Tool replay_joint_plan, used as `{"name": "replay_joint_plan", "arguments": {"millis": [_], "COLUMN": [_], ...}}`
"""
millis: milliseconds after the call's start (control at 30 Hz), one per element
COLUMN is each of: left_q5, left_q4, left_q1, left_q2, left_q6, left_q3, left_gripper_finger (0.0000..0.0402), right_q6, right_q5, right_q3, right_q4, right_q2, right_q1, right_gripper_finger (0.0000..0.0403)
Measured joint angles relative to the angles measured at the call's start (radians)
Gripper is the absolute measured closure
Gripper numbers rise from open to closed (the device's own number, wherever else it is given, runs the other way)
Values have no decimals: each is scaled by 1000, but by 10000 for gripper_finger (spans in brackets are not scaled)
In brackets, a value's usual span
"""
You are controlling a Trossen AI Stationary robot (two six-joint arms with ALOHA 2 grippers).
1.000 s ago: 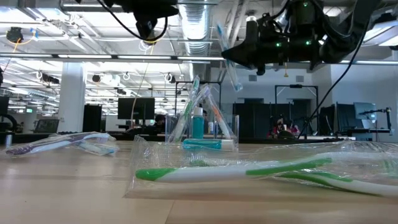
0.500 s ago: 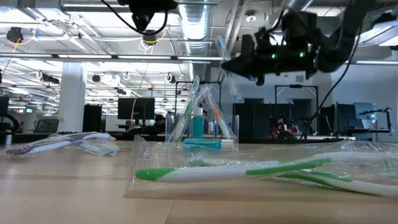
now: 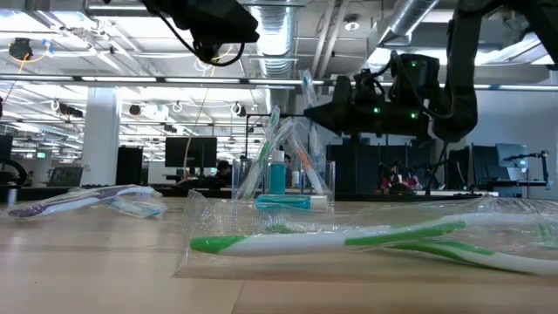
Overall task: Pick & Place toothbrushing station
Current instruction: Put the top blue toothbrush into the transparent organizer
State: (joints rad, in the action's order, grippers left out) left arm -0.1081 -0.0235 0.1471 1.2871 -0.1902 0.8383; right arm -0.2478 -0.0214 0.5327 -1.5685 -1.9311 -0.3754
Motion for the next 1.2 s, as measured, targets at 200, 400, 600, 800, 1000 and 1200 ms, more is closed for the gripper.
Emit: {"name": "replay_joint_plan", "arguments": {"millis": [200,400,600,800,1000,1200], "left_q5": [0,0,0,0,0,0], "left_q4": [-5,-6,-7,-7,-7,-7], "left_q1": [0,5,5,5,5,5], "left_q2": [6,6,6,6,5,5], "left_q6": [0,0,4,6,6,6], "left_q3": [0,0,0,0,0,0], "left_gripper_finger": [314,314,314,314,314,314], "right_q6": [4,8,11,11,11,11], "right_q5": [-2,-2,-4,-4,-3,-2], "right_q3": [2,2,2,2,2,2], "right_q4": [3,1,9,10,12,23], "right_q2": [-5,-5,-5,-5,-5,-5], "right_q1": [13,14,14,15,15,15], "right_gripper_finger": [391,394,382,383,365,353]}}
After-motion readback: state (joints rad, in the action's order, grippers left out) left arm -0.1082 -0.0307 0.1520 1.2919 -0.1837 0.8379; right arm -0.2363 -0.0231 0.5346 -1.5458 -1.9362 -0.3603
